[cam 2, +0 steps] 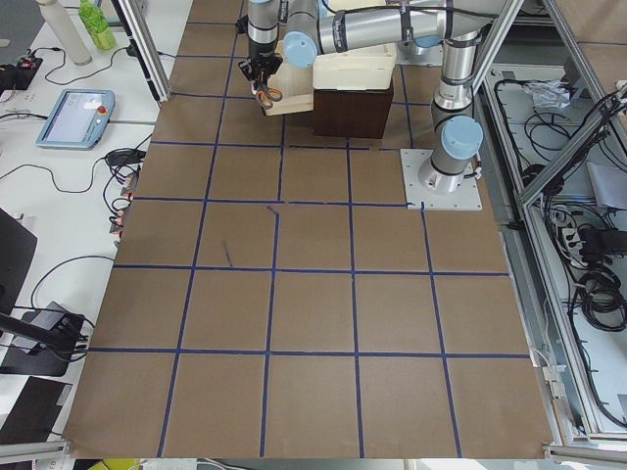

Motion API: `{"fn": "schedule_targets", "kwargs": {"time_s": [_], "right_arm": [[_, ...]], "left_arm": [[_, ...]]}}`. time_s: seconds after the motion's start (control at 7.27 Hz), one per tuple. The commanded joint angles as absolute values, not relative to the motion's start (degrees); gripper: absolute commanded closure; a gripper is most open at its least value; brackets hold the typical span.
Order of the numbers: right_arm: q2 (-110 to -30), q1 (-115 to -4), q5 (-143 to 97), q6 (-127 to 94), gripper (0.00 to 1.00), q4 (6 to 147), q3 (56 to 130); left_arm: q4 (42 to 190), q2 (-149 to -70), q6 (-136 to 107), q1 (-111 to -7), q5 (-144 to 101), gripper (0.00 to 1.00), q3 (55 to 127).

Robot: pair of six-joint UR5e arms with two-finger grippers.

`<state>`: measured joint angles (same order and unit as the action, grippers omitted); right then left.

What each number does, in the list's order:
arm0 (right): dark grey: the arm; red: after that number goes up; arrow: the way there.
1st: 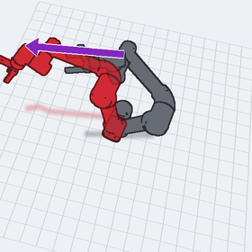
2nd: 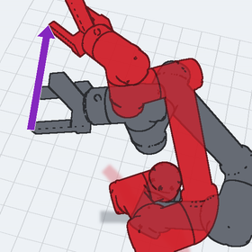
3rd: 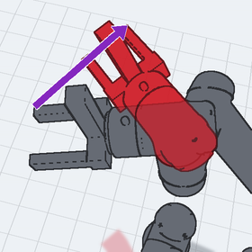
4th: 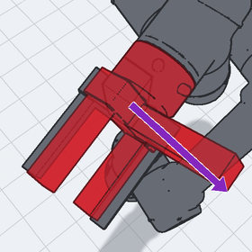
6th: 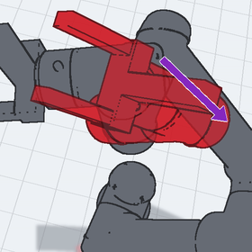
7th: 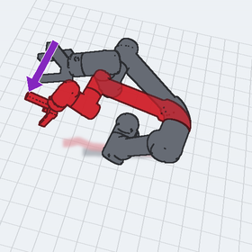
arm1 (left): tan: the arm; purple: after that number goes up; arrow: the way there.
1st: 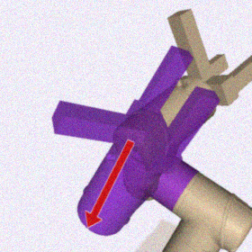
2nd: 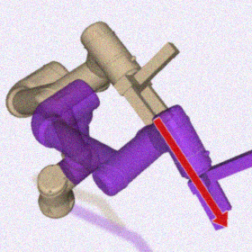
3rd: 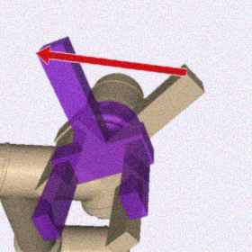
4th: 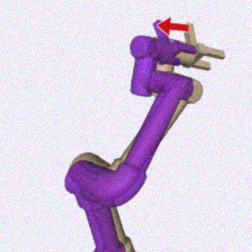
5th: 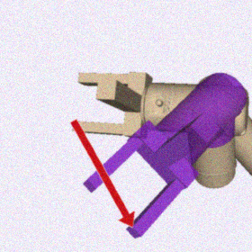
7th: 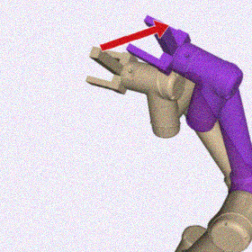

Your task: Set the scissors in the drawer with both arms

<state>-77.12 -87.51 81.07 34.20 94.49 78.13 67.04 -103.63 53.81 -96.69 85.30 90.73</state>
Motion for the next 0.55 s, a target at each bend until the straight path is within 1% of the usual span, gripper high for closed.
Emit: {"fn": "schedule_targets", "kwargs": {"time_s": [0.0,0.14,0.41], "right_arm": [[-79.09,-87.45,87.61,19.30,0.00,91.60,79.10],[-79.88,-87.45,87.89,14.64,0.00,89.93,79.54],[-81.38,-87.36,87.98,11.08,0.00,90.95,81.55]], "left_arm": [[67.15,-104.15,53.51,-102.47,85.17,0.81,90.79],[67.15,-105.02,55.53,-103.26,85.17,0.81,90.88],[66.01,-108.00,57.04,-105.37,85.08,0.81,90.62]]}}
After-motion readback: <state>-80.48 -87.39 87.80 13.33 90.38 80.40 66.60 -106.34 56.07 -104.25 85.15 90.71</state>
